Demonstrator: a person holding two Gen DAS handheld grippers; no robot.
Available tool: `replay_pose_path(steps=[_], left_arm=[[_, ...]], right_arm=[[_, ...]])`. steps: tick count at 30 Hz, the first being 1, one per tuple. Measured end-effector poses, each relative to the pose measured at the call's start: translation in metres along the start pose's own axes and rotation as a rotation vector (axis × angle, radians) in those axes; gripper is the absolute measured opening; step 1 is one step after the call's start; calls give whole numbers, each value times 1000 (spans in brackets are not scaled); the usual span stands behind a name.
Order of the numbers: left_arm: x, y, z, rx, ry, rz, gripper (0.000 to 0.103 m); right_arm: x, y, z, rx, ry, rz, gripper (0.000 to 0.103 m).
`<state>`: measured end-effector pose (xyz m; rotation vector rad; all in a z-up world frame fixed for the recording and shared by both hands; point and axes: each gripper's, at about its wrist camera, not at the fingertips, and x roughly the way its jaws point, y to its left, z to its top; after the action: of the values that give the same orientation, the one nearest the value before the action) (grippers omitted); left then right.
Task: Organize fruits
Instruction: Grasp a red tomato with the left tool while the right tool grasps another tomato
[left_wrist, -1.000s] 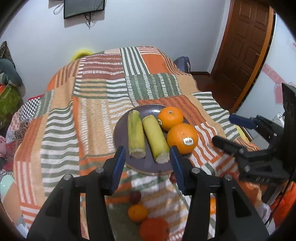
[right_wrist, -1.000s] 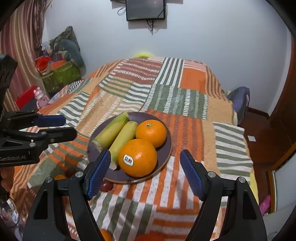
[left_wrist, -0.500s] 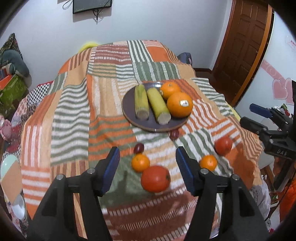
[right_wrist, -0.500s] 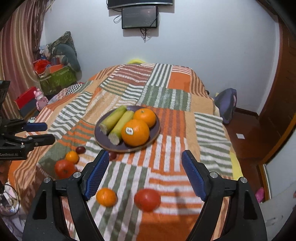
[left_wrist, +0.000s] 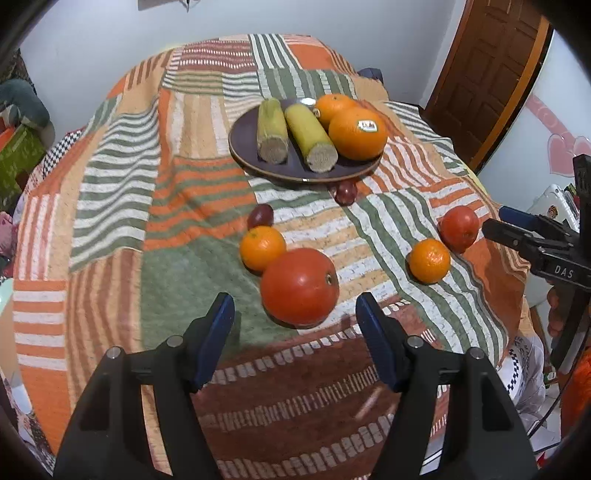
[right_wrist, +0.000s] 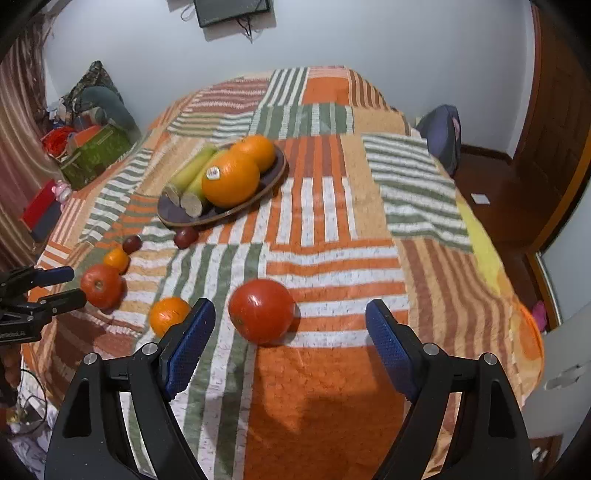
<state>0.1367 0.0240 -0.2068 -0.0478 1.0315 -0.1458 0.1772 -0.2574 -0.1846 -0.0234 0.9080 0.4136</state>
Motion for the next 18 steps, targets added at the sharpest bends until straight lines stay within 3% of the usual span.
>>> replay_pose_path(steps=[8, 18], left_arm=[[20, -5, -1, -9, 14, 11, 68], [31, -4, 2, -31, 6, 10, 51]], right_arm=[[17, 7, 0, -20, 22, 25, 80], [38, 12, 0, -40, 92, 64, 46]])
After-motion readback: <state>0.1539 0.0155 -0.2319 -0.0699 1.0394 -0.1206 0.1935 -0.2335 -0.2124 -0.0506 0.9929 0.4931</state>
